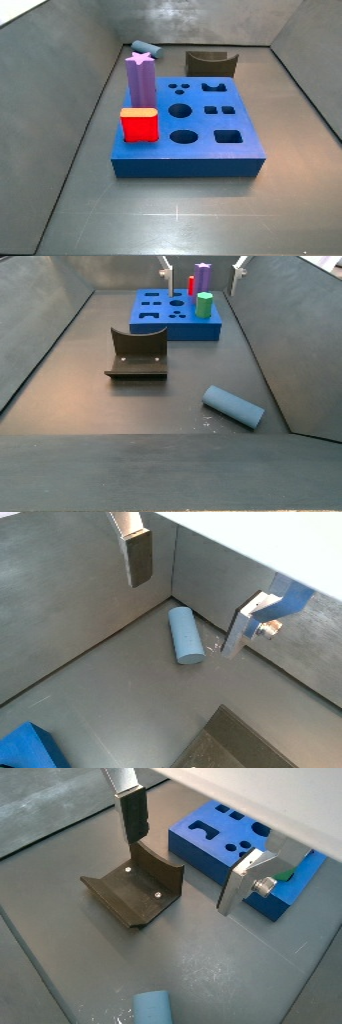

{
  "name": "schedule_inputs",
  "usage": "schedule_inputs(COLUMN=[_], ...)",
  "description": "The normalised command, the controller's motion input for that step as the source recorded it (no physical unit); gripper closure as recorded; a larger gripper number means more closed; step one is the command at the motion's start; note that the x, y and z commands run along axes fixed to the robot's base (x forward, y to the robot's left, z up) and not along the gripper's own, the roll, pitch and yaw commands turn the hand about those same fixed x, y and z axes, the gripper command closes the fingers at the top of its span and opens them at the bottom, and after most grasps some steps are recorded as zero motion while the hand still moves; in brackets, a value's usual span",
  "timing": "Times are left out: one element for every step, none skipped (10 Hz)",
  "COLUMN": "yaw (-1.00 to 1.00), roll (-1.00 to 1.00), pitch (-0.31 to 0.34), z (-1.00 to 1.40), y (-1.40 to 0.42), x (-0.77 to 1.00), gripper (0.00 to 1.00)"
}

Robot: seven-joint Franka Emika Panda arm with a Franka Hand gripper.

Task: Pick up the oval object. Move up. Place the oval object on the fixture. Regrasp the oval object. Move to above the board. Insert the oval object.
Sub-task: Pick up the oval object.

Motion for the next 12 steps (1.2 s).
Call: schedule_inputs(yaw=[0.48, 0.83, 0.89, 0.89, 0.87, 0.8, 0.57, 0.36, 0.2, 0.18, 0.2, 0.29], roll=[0.1, 0.16, 0.12, 0.11, 0.09, 0.04, 0.0, -0.35, -0.49, -0.49, -0.49, -0.36], pitch=[-0.083, -0.161, -0.17, -0.177, -0.18, -0.187, -0.116, 0.0, 0.004, 0.007, 0.006, 0.0], z=[-0.48, -0.86, -0.88, -0.9, -0.91, -0.92, -0.8, -0.43, -0.24, -0.23, -0.23, -0.43], y=[0.16, 0.18, 0.16, 0.16, 0.18, 0.28, 0.49, 0.59, 0.61, 0.62, 0.61, 0.57], x=[-0.05, -0.19, -0.19, -0.19, -0.21, -0.25, -0.41, -0.18, 0.0, 0.0, 0.0, 0.0], gripper=[0.0, 0.0, 0.0, 0.0, 0.0, 0.0, 0.0, 0.0, 0.0, 0.0, 0.0, 0.0])
